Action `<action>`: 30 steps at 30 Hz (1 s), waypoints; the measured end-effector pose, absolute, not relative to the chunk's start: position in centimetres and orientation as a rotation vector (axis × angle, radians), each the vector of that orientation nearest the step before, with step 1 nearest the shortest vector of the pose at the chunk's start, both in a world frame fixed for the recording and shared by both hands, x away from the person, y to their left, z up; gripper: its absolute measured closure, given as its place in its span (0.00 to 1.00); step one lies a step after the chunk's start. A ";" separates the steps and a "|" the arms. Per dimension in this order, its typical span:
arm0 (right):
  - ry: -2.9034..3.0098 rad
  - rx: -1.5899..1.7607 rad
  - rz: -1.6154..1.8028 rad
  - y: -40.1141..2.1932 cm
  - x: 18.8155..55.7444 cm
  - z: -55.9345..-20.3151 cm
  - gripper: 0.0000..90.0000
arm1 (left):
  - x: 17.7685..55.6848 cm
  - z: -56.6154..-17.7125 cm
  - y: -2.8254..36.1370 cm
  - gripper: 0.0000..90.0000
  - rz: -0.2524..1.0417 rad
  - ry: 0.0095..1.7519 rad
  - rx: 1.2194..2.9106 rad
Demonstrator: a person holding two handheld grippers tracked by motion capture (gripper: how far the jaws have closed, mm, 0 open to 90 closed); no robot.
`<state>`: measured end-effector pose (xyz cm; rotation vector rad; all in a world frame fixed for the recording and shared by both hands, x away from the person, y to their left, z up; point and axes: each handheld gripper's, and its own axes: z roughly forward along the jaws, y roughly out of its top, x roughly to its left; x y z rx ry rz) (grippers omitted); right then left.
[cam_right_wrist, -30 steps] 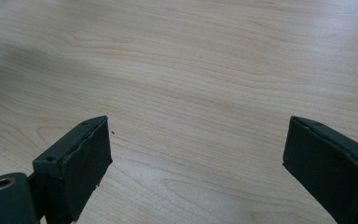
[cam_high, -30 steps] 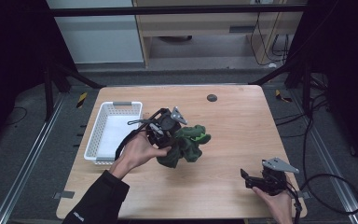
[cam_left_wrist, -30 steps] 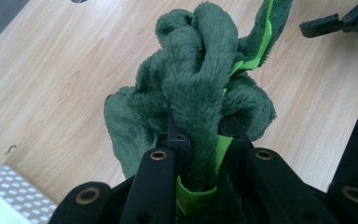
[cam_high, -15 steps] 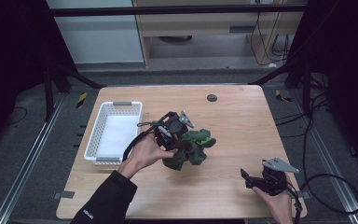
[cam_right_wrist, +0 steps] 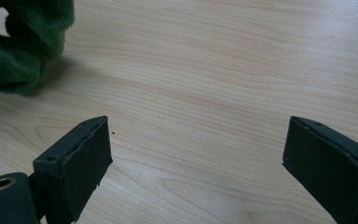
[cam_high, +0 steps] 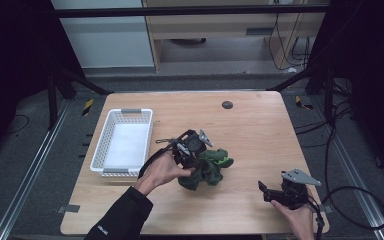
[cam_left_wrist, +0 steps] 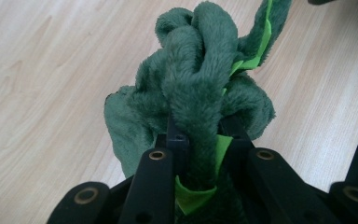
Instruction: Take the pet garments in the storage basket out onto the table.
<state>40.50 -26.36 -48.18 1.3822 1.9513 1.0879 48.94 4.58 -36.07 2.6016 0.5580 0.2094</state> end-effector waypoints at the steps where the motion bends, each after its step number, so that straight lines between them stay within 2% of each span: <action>1: 1.952 1.376 1.084 -26.4 40.5 -48.2 0.09 | 48.9 -36.3 4.5 0.86 0.206 0.558 2.602; 16: 1.955 1.373 1.083 -26.4 40.5 -48.2 0.08 | 49.0 -39.0 3.9 0.79 0.169 0.562 2.619; 24: 1.958 1.372 1.084 -26.4 40.5 -48.3 0.08 | 48.9 -39.6 4.2 0.65 0.152 0.557 2.614; 30: 1.956 1.370 1.084 -26.4 40.6 -48.3 0.08 | 48.7 -39.6 4.6 0.47 0.156 0.559 2.587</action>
